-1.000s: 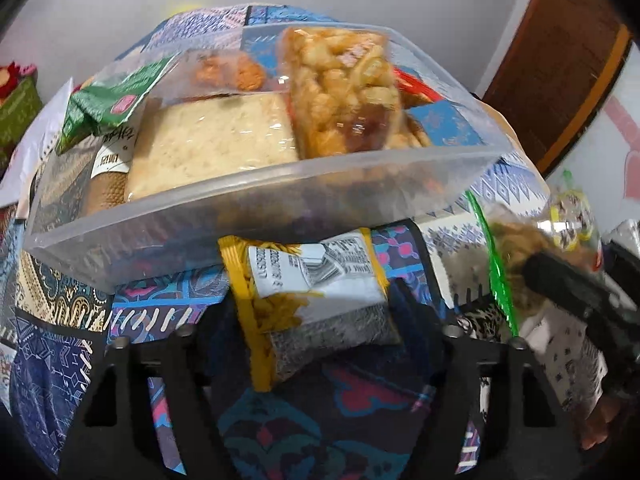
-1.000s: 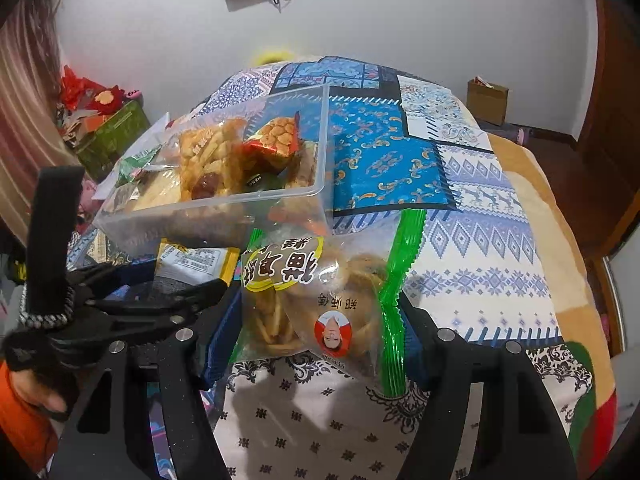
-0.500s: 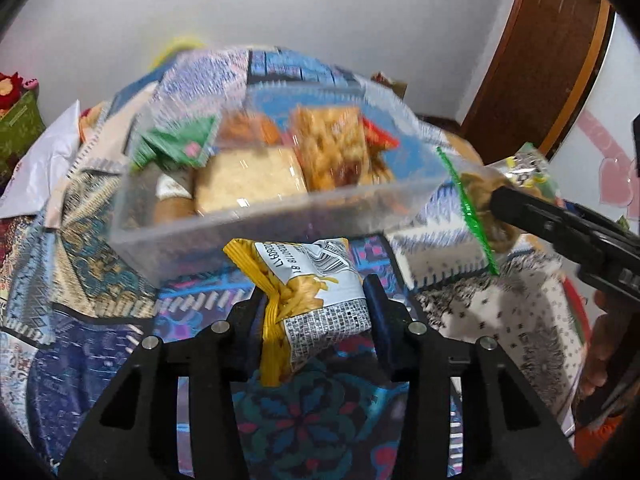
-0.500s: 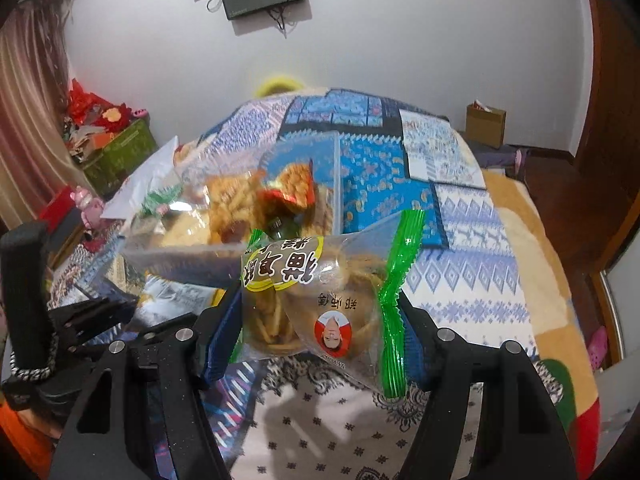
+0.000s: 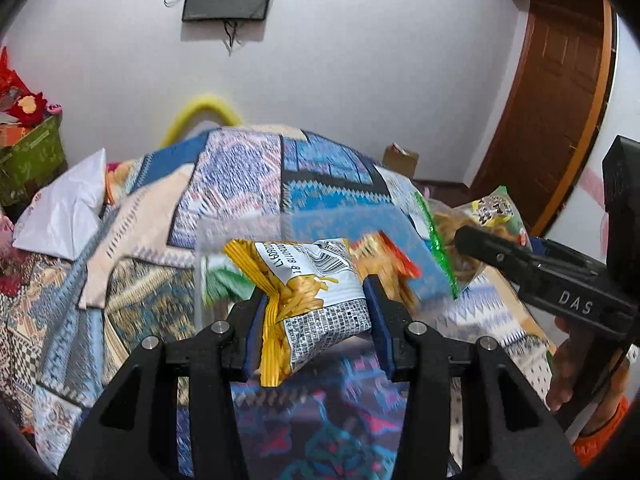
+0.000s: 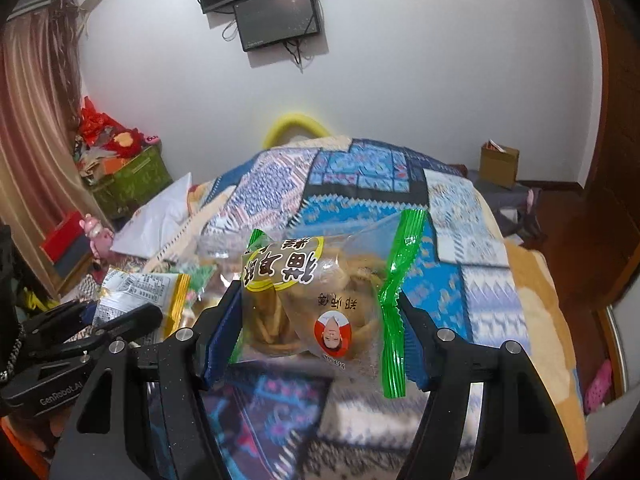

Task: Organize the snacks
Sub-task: 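Lower the chip bag and cracker bag into the clear box and open both tools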

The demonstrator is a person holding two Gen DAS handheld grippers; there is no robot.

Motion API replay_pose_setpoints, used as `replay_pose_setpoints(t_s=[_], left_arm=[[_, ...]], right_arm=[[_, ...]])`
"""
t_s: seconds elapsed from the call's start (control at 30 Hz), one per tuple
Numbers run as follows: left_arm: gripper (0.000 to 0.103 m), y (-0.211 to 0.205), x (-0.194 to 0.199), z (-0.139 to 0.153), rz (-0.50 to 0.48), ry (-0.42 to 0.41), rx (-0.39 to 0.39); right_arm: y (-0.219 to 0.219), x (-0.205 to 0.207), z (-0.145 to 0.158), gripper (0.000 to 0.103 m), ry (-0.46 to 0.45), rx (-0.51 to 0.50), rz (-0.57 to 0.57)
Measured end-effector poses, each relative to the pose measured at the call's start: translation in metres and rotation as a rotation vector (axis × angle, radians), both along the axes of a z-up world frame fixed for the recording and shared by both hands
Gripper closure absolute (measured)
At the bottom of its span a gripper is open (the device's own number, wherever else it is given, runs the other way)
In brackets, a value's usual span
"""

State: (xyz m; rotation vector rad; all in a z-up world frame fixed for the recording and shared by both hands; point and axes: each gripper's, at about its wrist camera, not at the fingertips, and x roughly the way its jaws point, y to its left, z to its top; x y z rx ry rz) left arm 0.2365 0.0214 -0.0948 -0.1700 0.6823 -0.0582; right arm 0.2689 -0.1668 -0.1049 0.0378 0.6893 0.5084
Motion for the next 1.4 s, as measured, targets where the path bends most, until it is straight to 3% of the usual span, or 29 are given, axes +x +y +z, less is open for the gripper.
replay_pose_setpoints(t_s=[0.2,0.6,0.83,0.97,1.23,1.4], left_arm=[[0.058,0.013,0.028,-0.001,0.037,-0.017,0.016],[0.058,0.025,0.088,-0.048,0.043,0.084,-0.016],[0.045,0.023,0.091,-0.063,0.052,0.107,0.01],[0.036,0.023,0.086,-0.056,0.056,0.101,0.02],[0.034,0.019,0.054,-0.015,0.049,0.034,0.032],[0.034,0.018,0.012,0.028,0.05,-0.057,0.03]], right_arm=[[0.027,0.029,-0.002,0.038,0.006,-0.004,0.018],[0.057,0.072,-0.035,0.038,0.096,-0.062,0.034],[0.057,0.078,-0.051,0.037,0.138,-0.123,0.044],[0.056,0.074,-0.05,0.033,0.139,-0.153,0.048],[0.044,0.045,-0.014,0.029,0.057,-0.146,0.049],[0.025,0.011,0.021,0.029,-0.012,-0.099,0.043]])
